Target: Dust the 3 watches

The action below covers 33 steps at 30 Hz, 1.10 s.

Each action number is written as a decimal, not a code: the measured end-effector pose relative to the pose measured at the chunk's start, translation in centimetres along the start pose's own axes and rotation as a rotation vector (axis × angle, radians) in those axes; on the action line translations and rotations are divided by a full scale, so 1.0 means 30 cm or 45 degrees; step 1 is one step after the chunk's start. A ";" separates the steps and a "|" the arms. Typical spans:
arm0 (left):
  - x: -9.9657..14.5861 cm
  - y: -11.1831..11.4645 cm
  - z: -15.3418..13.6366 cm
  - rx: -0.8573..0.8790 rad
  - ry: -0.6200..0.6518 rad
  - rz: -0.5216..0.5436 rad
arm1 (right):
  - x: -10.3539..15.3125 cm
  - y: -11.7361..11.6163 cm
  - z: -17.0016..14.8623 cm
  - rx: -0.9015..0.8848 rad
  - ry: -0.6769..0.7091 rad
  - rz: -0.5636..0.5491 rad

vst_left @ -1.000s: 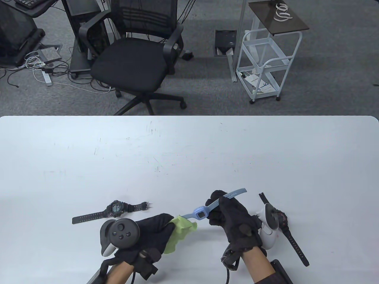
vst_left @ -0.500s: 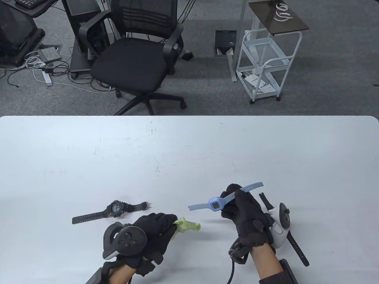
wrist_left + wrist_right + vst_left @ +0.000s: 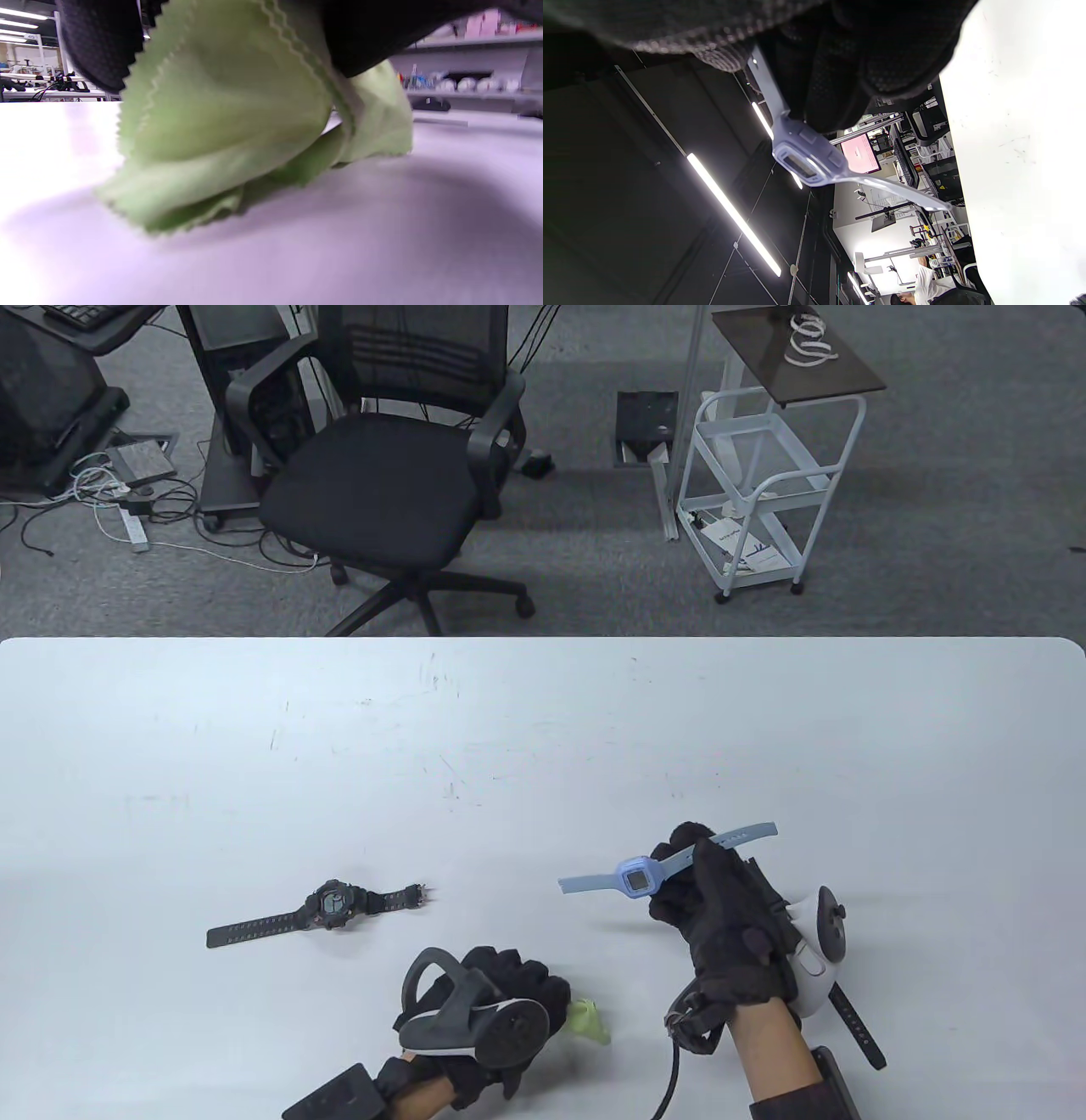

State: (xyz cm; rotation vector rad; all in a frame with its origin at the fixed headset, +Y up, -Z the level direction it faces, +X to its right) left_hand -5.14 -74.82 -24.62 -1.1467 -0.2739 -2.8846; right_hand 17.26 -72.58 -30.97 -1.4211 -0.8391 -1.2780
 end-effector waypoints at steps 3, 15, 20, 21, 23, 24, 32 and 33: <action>-0.008 0.044 0.014 -0.070 0.018 -0.077 | -0.001 -0.003 -0.004 0.003 -0.009 0.003; 0.058 -0.098 -0.071 0.164 -0.096 0.025 | 0.003 -0.003 -0.038 0.065 -0.118 -0.023; 0.145 -0.183 -0.175 0.278 -0.179 0.203 | -0.005 -0.018 -0.069 0.110 -0.170 -0.002; 0.158 -0.186 -0.195 0.262 -0.245 0.242 | -0.008 -0.023 -0.077 0.111 -0.181 0.009; 0.161 -0.174 -0.207 0.277 -0.284 0.246 | -0.017 -0.036 -0.097 0.104 -0.221 0.007; 0.157 -0.166 -0.205 0.292 -0.283 0.220 | -0.025 -0.045 -0.105 0.091 -0.236 0.000; 0.134 -0.138 -0.136 0.303 -0.201 0.154 | -0.200 -0.112 -0.208 -0.009 -0.419 -0.062; 0.133 -0.135 -0.131 0.305 -0.191 0.146 | -0.235 -0.123 -0.231 -0.026 -0.443 -0.067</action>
Point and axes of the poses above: the tracker on the back of each hand, its own z axis roughly to the thumb side, its own x axis roughly from the fingertips to the wrist, y = z × x, the point moved 4 cm from there along -x, roughly from the wrist to the fingertips, and after that the axes turned 10 degrees about x, right-handed, at the moved point
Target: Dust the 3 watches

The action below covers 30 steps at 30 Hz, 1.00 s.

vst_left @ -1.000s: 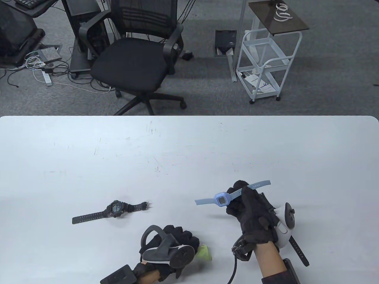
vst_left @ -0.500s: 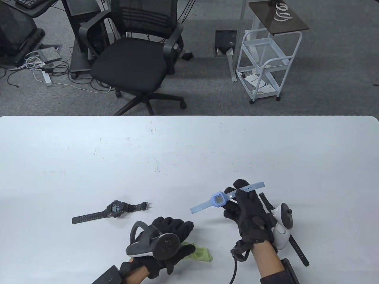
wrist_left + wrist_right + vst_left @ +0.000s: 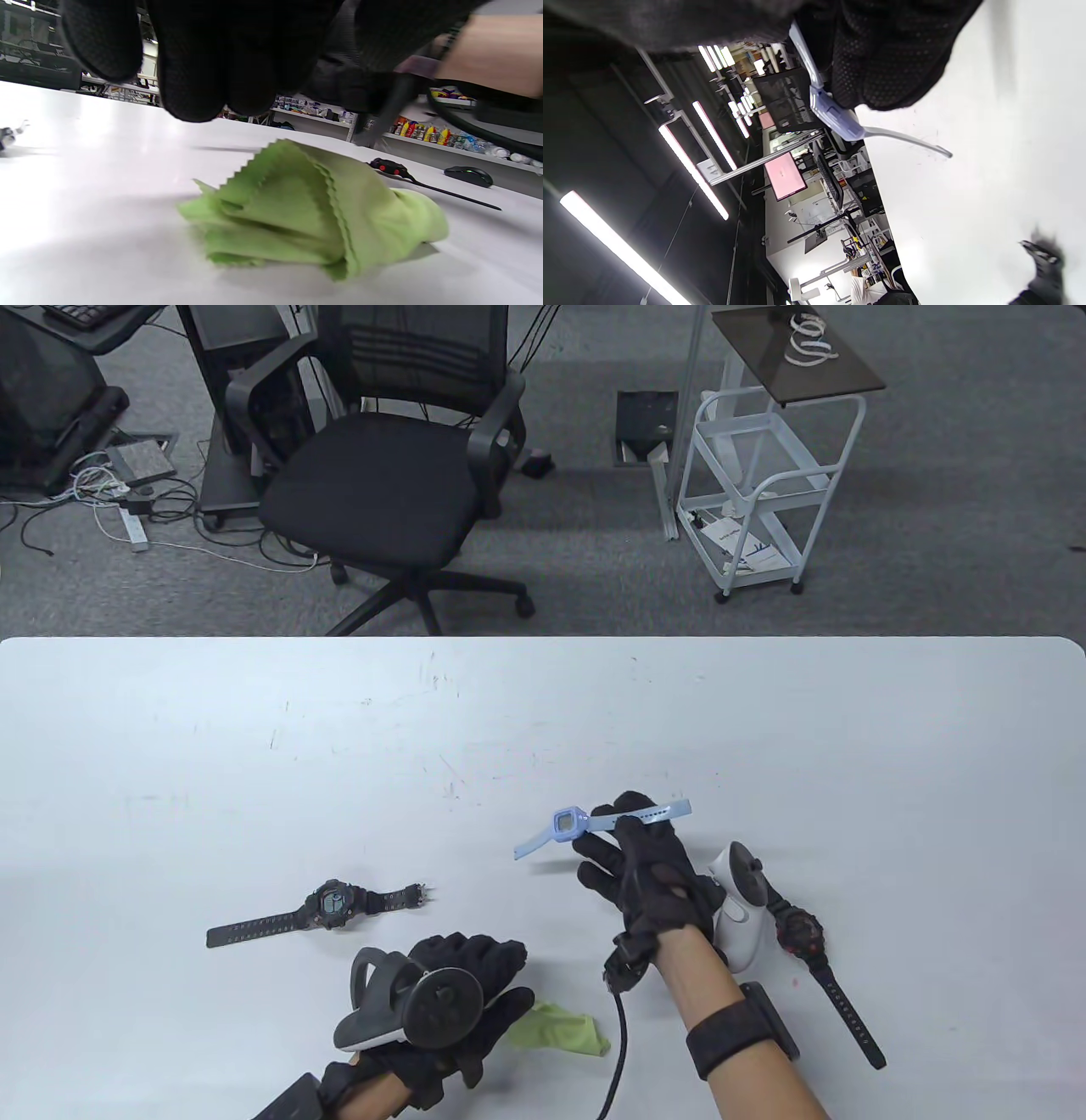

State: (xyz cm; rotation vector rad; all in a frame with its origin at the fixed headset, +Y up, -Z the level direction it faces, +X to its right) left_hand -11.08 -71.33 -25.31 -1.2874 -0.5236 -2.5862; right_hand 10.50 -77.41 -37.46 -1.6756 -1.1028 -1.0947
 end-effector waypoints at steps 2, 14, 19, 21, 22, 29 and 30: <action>0.002 0.004 0.001 0.011 -0.001 -0.001 | -0.056 -0.016 -0.016 -0.008 -0.038 -0.021; -0.006 0.030 -0.001 0.059 -0.005 -0.053 | -0.281 -0.021 -0.039 -0.025 -0.173 -0.173; -0.009 0.029 -0.011 0.074 -0.015 -0.056 | -0.320 0.019 -0.048 0.078 -0.243 -0.240; -0.010 0.026 -0.014 0.084 -0.015 -0.037 | -0.326 0.029 -0.051 0.144 -0.279 -0.261; -0.010 0.026 -0.015 0.086 -0.016 -0.038 | -0.328 0.031 -0.050 0.176 -0.291 -0.257; -0.015 0.027 -0.024 0.089 -0.035 -0.055 | -0.333 0.069 -0.033 0.343 -0.336 -0.280; -0.015 0.027 -0.025 0.091 -0.036 -0.055 | -0.332 0.072 -0.031 0.344 -0.337 -0.280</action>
Point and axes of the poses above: the tracker on the back of each hand, its own z axis roughly to the thumb side, its own x axis roughly from the fingertips to the wrist, y = z × x, the point moved 4 cm from there along -x, roughly from the wrist to the fingertips, and after that the axes turned 10 degrees about x, right-handed, at the moved point
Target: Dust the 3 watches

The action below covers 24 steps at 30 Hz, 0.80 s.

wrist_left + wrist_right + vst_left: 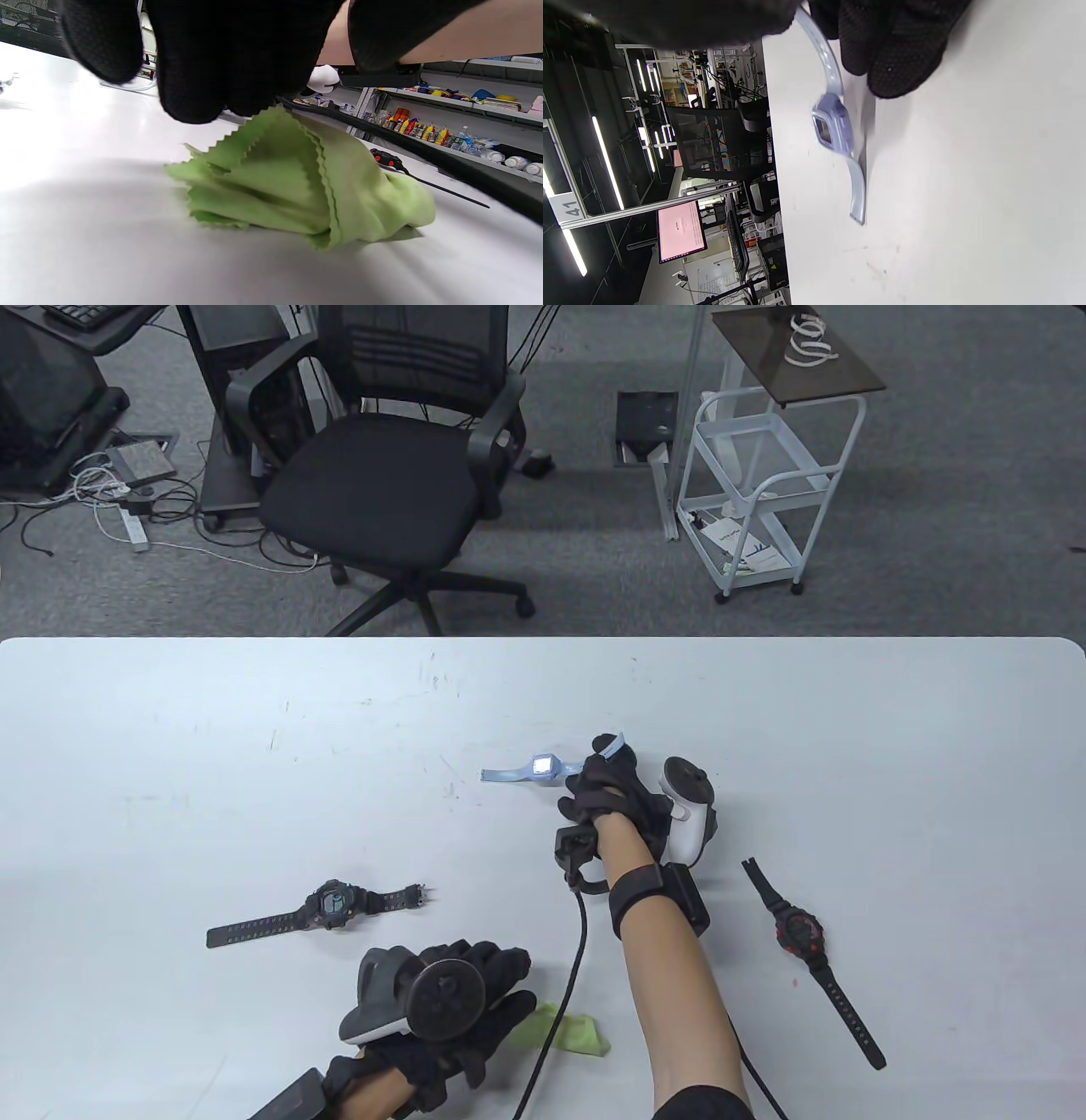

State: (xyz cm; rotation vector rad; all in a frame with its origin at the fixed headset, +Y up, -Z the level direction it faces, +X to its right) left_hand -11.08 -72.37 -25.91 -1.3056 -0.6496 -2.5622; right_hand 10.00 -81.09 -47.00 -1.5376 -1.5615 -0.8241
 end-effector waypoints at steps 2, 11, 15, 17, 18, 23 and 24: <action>0.000 -0.001 -0.002 0.003 -0.002 0.001 | 0.004 0.013 0.005 0.010 0.004 0.002; 0.002 -0.007 -0.006 0.002 0.000 0.015 | 0.045 0.123 0.029 0.155 0.028 -0.080; 0.006 -0.024 -0.019 -0.001 -0.012 0.037 | 0.100 0.162 0.070 0.186 0.159 -0.067; 0.009 -0.033 -0.030 0.003 -0.027 0.049 | 0.150 0.159 0.094 0.222 0.267 0.005; 0.010 -0.036 -0.034 0.004 -0.031 0.055 | 0.180 0.155 0.102 0.253 0.303 0.033; 0.013 -0.052 -0.061 0.019 -0.070 0.076 | 0.390 0.110 0.137 0.389 0.540 0.284; 0.014 -0.053 -0.066 0.023 -0.077 0.079 | 0.436 0.104 0.141 0.451 0.595 0.294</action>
Point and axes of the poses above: the tracker on the back of each hand, its own z axis roughly to the thumb side, its own x axis roughly from the fingertips to the wrist, y = z × x, the point moved 4 cm from there along -x, roughly from the wrist to the fingertips, and after that the axes turned 10 degrees about x, right-handed, at the moved point
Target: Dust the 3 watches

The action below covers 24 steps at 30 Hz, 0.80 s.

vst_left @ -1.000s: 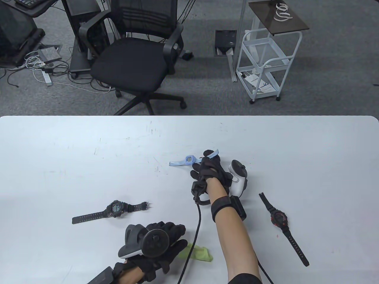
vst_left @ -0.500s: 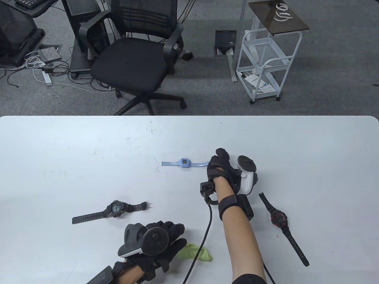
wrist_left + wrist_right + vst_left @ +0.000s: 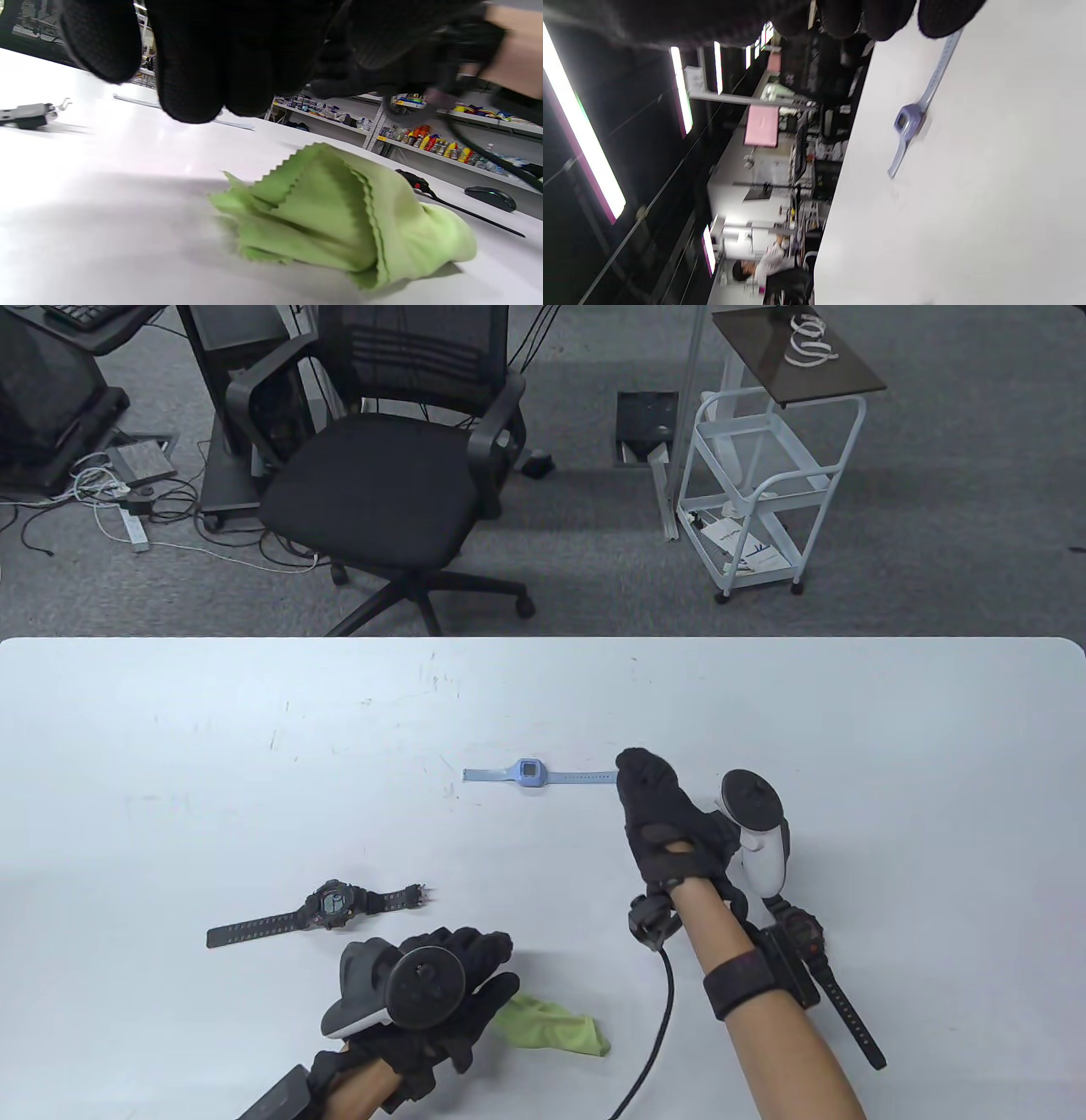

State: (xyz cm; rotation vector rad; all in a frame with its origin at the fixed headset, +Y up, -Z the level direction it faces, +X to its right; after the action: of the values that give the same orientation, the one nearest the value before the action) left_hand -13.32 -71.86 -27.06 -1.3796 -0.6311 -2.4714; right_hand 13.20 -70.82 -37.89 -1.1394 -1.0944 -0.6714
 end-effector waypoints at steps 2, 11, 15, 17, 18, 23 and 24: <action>0.001 -0.007 -0.009 0.003 -0.014 0.010 | 0.066 -0.020 0.041 0.154 0.075 0.022; 0.005 -0.038 -0.055 0.006 -0.081 0.058 | 0.298 -0.333 0.120 0.981 0.445 0.463; 0.006 -0.041 -0.067 0.008 -0.100 0.060 | 0.320 -0.471 0.083 1.431 0.498 0.611; 0.007 -0.042 -0.070 0.008 -0.106 0.061 | 0.315 -0.504 0.057 1.552 0.497 0.641; 0.008 -0.043 -0.069 0.008 -0.107 0.062 | 0.311 -0.519 0.038 1.613 0.477 0.659; 0.006 -0.039 -0.068 0.001 -0.108 0.043 | 0.289 -0.536 -0.020 1.710 0.402 0.657; 0.005 -0.037 -0.067 -0.002 -0.108 0.036 | 0.287 -0.537 -0.028 1.723 0.392 0.657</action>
State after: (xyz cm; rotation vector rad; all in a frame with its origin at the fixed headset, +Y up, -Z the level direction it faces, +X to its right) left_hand -15.35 -71.86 -28.14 -1.4898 -0.6229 -2.4027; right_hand 2.52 -75.94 -23.95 -0.0815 -0.6738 0.3322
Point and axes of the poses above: the tracker on the back of each hand, its own z axis roughly to the thumb side, its own x axis roughly from the fingertips to the wrist, y = z × x, the point moved 4 cm from there along -x, roughly from the wrist to the fingertips, and after that the axes turned 10 degrees about x, right-handed, at the moved point
